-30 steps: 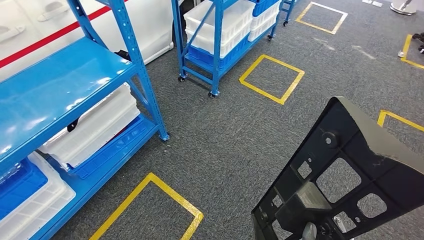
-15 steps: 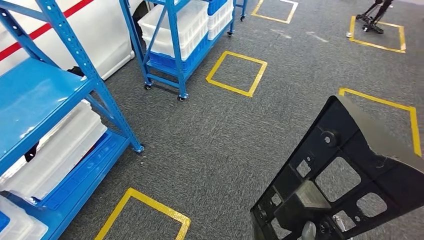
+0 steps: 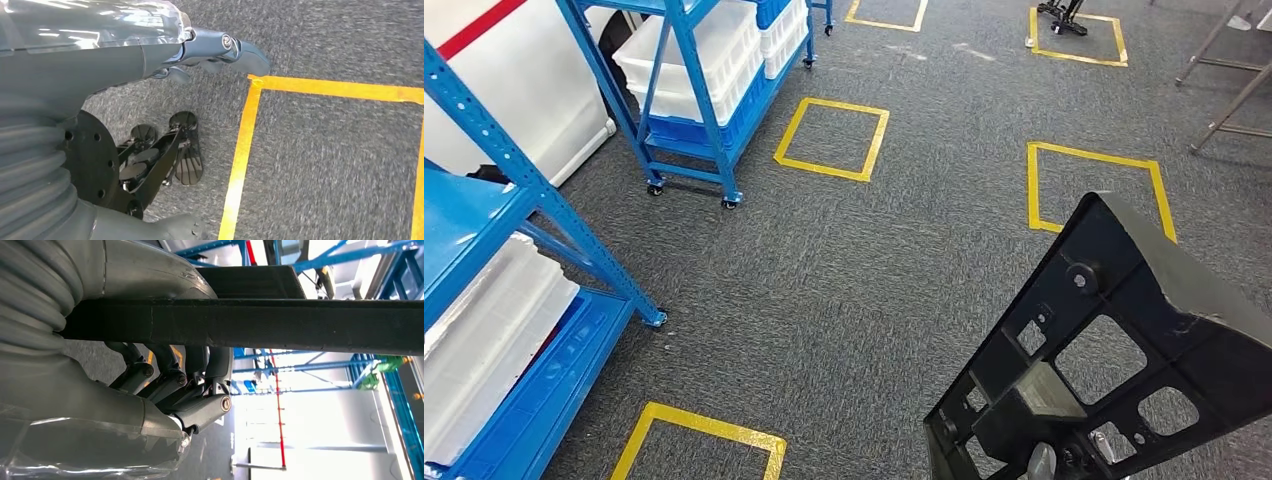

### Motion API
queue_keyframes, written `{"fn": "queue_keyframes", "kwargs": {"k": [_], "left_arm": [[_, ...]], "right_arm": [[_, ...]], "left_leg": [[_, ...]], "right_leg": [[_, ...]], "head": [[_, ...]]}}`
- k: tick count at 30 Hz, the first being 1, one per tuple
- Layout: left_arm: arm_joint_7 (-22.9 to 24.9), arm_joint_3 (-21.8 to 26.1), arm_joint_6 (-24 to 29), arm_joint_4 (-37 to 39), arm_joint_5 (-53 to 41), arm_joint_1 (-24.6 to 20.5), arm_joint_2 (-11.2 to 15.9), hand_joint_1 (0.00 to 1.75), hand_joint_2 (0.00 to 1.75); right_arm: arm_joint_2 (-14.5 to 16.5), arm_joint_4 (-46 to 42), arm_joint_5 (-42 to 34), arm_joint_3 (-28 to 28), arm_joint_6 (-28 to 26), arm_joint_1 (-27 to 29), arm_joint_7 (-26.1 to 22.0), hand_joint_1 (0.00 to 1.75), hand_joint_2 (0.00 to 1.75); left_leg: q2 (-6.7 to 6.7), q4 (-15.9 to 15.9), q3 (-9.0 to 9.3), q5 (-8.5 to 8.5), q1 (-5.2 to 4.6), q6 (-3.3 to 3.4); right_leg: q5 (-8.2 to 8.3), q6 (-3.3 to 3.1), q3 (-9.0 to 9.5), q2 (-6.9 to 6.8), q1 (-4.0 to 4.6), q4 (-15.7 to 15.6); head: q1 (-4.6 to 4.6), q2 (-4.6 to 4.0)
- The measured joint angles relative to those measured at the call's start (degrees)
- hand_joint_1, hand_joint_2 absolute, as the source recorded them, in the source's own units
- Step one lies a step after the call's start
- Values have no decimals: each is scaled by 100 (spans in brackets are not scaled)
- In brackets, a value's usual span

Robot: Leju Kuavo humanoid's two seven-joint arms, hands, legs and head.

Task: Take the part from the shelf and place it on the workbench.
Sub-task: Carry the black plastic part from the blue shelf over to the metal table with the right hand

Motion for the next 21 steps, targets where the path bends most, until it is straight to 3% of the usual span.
{"fn": "queue_keyframes", "kwargs": {"k": [1,3,5,7,9,10,12,14,16,18,19,21], "left_arm": [[3,1,9,0,10,-4,0,0,175],[8,1,16,0,19,-22,-1,0,175],[10,2,18,0,25,-33,-1,0,175],[16,10,19,0,30,-23,2,0,175],[25,24,21,0,38,-9,4,0,175],[31,28,22,0,46,-6,5,0,175],[43,30,24,0,62,-6,5,0,175],[58,30,27,0,75,-4,6,0,175],[72,31,36,0,88,-1,4,0,175],[81,32,45,0,101,-10,-3,0,175],[86,32,49,0,108,-17,-9,0,175],[97,32,53,-1,126,-18,-18,0,175]], "right_arm": [[0,1,1,0,2,-1,0,175,175],[0,0,3,-2,2,10,0,175,175],[1,-1,3,-3,3,11,0,175,175],[2,1,5,-5,5,1,0,175,175],[2,7,8,-5,9,-4,0,175,175],[2,10,9,-5,12,-4,0,175,175],[2,15,10,-5,21,-4,0,175,175],[2,19,12,-5,43,-12,1,175,175],[3,25,23,-6,79,-23,2,175,175],[3,28,38,-7,101,-21,2,175,175],[3,29,43,-8,103,-15,2,175,175],[2,30,49,-8,104,-23,3,175,175]], "left_leg": [[51,-2,17,-14,-10,-28],[98,-3,60,-47,-4,-89],[-159,191,5,-218,21,-141],[-490,806,-267,-573,46,-157],[-578,1456,-586,-804,51,-166],[-586,1548,-650,-758,51,-167],[-653,1107,-498,-372,57,-156],[-971,427,-235,-54,82,-131],[-1189,147,-139,-6,81,-103],[-1079,105,-125,22,65,-46],[-999,68,-105,47,67,-5],[-812,-10,-80,93,79,72]], "right_leg": [[-21,-33,11,-20,28,-49],[5,-94,0,132,24,-82],[46,-169,14,277,-9,-138],[65,-219,20,422,-23,-158],[66,-234,18,594,-12,-148],[63,-235,19,689,-8,-137],[52,-220,22,876,-12,-96],[30,-179,-7,1045,-17,-31],[40,-106,-68,1187,-37,7],[74,-22,-120,1312,-63,2],[53,6,-147,1249,-63,35],[-165,47,-321,914,-47,371]], "head": [[-6,0],[-16,0],[-25,1],[-40,0],[-45,0],[-45,0],[-45,0],[-45,0],[-49,0],[-51,0],[-49,0],[-24,0]]}}
